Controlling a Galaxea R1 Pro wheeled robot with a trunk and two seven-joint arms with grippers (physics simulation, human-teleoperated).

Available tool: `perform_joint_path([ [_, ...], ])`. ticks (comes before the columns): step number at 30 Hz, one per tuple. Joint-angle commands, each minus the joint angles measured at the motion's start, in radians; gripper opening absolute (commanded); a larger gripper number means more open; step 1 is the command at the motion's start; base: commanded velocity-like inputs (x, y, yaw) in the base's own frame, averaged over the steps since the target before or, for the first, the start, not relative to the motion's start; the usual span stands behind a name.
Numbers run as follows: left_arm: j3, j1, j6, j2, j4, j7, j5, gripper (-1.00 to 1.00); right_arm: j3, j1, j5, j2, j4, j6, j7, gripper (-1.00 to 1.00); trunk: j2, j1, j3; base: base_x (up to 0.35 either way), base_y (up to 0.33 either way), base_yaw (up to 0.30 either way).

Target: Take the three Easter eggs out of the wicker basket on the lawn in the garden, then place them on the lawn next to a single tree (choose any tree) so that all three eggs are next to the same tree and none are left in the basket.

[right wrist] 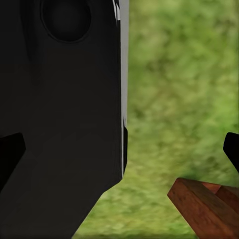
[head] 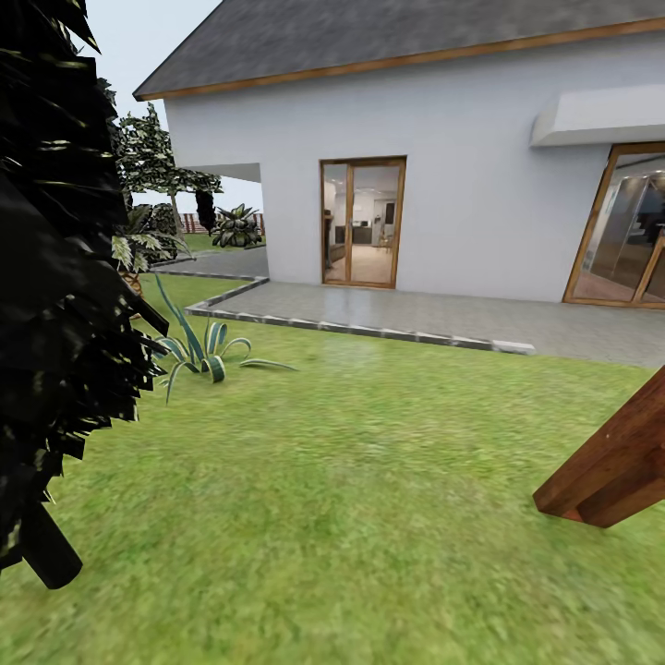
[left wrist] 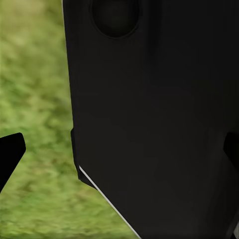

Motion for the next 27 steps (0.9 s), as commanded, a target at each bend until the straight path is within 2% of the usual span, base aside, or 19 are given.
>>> perform_joint_path([
  [1, 0.001, 0.000, 0.000, 0.000, 0.000, -0.003, 0.000, 1.00, 0.000, 0.000, 0.000, 0.000, 0.000, 0.000, -0.001, 1.00, 0.000, 0.000, 0.000, 0.000, 0.000, 0.000],
  [13, -0.001, 0.000, -0.002, -0.002, -0.001, -0.005, 0.001, 1.00, -0.002, 0.000, -0.003, -0.002, -0.003, -0.001, -0.001, 1.00, 0.000, 0.000, 0.000, 0.000, 0.000, 0.000],
  [19, -0.002, 0.000, -0.003, 0.006, -0.021, -0.006, -0.003, 1.00, -0.004, 0.000, -0.004, -0.004, -0.010, -0.002, -0.001, 1.00, 0.000, 0.000, 0.000, 0.004, 0.000, 0.000],
  [27, -0.002, 0.000, 0.000, 0.019, -0.029, -0.008, -0.004, 1.00, 0.003, 0.000, 0.005, -0.001, -0.010, -0.001, -0.001, 1.00, 0.000, 0.000, 0.000, 0.243, 0.000, 0.000],
])
